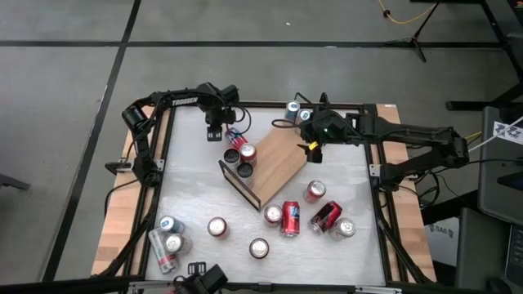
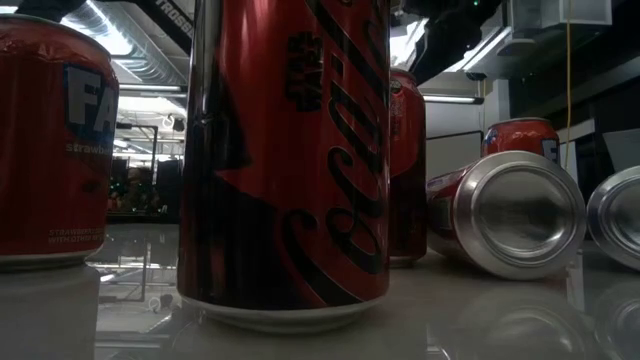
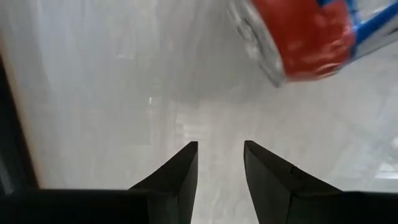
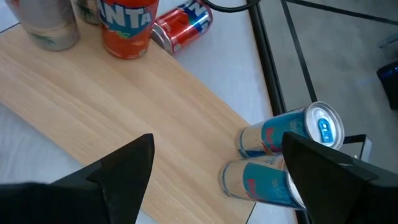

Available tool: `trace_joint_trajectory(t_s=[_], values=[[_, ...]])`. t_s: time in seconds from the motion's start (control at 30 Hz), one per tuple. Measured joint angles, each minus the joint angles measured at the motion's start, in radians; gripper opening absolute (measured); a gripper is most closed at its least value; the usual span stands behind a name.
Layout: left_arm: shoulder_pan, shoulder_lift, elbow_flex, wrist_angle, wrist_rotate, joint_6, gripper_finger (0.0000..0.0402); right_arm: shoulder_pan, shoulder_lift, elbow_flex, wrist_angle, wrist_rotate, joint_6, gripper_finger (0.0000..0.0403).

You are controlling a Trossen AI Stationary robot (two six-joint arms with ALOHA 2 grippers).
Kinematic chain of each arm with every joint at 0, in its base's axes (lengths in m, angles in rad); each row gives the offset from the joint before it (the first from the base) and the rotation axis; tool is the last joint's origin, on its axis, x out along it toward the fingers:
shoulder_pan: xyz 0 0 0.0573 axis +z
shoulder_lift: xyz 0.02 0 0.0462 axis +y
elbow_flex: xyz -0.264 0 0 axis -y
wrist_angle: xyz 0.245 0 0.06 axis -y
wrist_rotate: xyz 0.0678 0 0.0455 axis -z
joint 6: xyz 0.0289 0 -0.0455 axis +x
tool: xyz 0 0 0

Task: Place canned beverage on shelf
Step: Put the orange soda can on the shelf

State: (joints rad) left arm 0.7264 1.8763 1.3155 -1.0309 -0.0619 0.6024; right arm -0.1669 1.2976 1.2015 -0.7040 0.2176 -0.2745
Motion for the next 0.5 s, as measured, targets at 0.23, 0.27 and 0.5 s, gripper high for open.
trace_joint_trajectory(t_s=[0.23, 0.27, 0.5], values=[[-0.003, 0.000, 0.000, 0.021, -0.079, -0.080, 0.0119, 0.003, 0.000, 0.000, 0.000, -0.001, 0.000, 0.0342], [-0.003, 0.000, 0.000, 0.033, -0.096, -0.106, 0.0119, 0.003, 0.000, 0.000, 0.000, -0.001, 0.000, 0.0342], [0.007, 0.000, 0.000, 0.047, -0.121, -0.157, 0.0119, 0.003, 0.000, 0.000, 0.002, -0.001, 0.000, 0.0342]])
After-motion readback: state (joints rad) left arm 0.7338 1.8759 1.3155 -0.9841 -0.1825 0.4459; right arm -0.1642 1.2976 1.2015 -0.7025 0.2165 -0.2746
